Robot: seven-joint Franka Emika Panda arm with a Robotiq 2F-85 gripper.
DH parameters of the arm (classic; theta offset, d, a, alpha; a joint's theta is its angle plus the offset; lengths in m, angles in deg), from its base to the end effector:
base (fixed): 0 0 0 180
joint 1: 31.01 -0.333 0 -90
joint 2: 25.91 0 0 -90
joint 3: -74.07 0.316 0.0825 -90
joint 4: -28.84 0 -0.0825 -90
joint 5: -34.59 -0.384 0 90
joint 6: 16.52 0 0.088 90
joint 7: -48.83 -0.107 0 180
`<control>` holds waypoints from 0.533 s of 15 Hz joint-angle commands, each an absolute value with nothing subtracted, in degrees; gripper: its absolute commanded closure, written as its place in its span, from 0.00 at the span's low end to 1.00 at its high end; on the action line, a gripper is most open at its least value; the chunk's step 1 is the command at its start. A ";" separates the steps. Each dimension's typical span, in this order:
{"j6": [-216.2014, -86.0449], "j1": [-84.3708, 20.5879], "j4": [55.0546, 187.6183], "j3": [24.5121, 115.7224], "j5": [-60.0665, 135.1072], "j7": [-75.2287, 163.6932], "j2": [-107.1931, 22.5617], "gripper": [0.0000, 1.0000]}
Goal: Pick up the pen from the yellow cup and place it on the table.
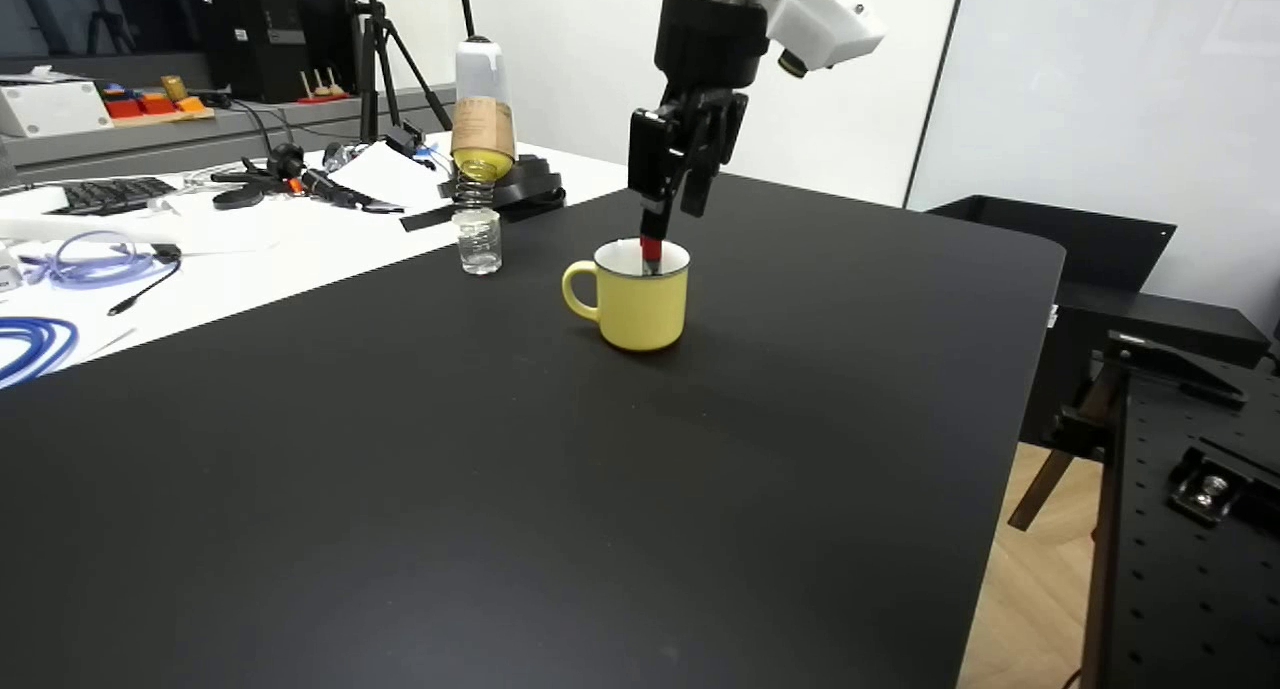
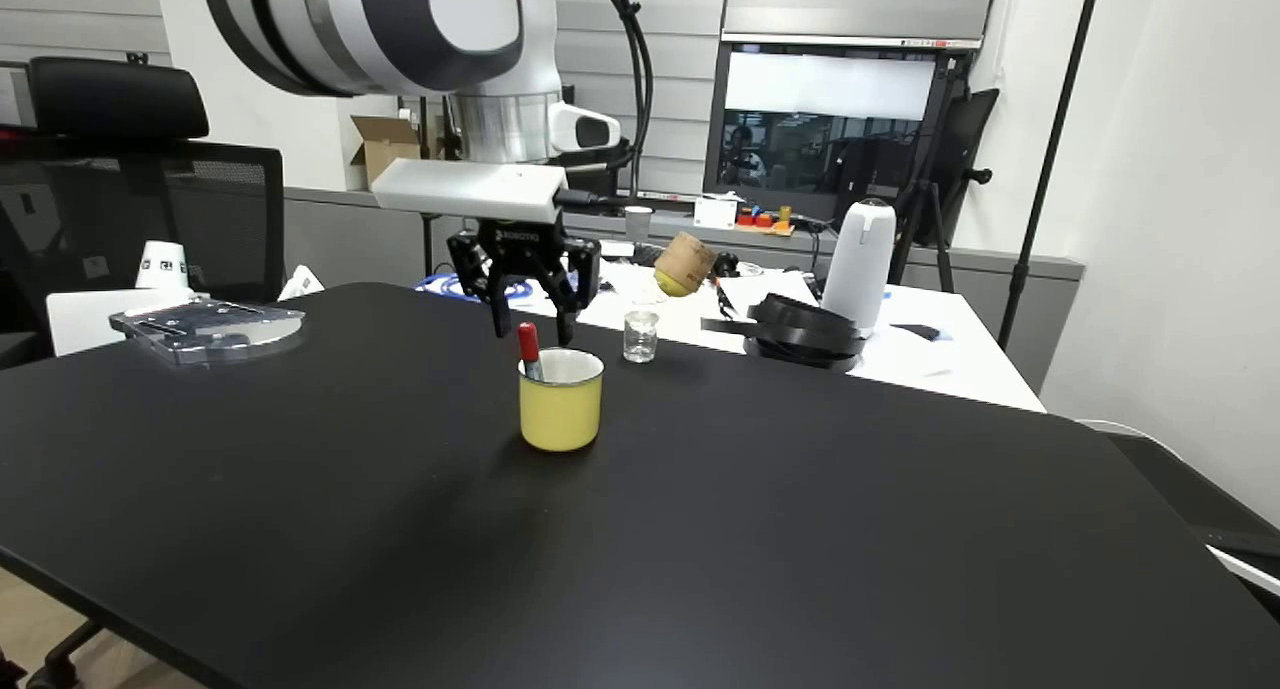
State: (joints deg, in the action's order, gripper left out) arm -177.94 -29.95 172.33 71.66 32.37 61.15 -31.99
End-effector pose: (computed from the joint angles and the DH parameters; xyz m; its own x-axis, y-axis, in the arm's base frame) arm 0.4882 -0.0317 0.2626 0.9717 0.1199 0.2038 0.1164 -0.9928 0.0290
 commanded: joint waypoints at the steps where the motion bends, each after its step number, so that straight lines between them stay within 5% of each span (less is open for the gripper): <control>1: -177.28 -29.02 170.10 71.64 33.89 59.26 -34.32 0.61; 6: -177.05 -28.44 168.77 71.52 34.41 59.38 -36.30 0.95; 8: -176.90 -28.32 168.31 71.51 34.78 59.40 -36.56 0.97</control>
State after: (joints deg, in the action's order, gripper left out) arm -177.94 -28.85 170.38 71.46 33.35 61.14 -35.24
